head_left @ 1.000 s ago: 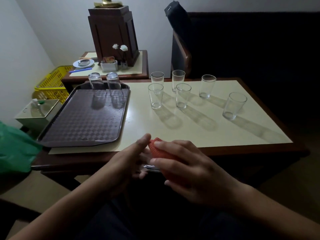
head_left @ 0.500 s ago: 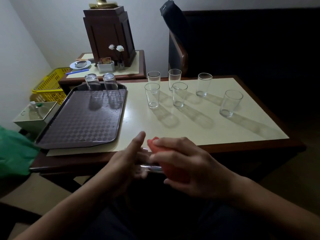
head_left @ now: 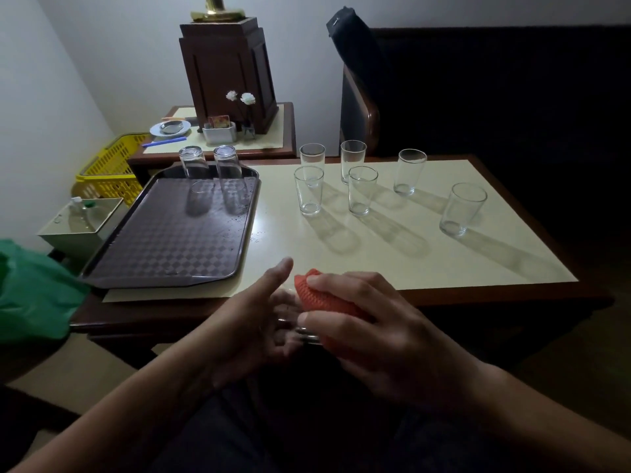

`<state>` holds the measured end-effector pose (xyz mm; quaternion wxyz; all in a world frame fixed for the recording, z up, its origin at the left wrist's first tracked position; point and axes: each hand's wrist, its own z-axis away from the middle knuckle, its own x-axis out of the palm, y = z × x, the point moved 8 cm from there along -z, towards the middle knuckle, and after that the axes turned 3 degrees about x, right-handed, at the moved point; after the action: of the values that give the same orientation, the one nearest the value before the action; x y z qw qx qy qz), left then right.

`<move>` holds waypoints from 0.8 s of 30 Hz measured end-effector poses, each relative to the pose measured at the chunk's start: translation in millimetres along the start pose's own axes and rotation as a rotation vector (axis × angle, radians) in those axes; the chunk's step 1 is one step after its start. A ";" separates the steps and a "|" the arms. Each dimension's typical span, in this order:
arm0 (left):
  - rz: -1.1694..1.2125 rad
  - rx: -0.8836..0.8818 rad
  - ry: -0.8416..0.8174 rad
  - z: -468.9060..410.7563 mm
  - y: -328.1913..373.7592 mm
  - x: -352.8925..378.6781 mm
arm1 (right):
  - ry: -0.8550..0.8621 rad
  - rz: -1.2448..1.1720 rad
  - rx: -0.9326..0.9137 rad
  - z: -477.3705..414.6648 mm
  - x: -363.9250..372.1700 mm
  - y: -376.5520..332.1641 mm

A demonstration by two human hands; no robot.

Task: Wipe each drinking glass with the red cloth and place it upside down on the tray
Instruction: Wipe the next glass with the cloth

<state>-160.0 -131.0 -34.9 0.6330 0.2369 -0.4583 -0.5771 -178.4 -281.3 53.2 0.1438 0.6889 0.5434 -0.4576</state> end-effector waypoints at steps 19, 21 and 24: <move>-0.594 0.592 0.071 27.8 56.1 13.4 | -0.020 -0.914 0.602 12.6 16.6 57.7; -0.547 0.599 0.104 27.6 57.3 8.7 | -0.030 -0.732 0.529 8.9 14.3 46.4; -0.135 0.176 0.065 14.4 28.1 2.9 | 0.071 -0.076 0.035 0.7 -0.2 10.1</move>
<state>-158.1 -124.3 -4.0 0.5838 0.3406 -0.4696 -0.5680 -169.8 -285.6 50.0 0.0946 0.6860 0.5658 -0.4475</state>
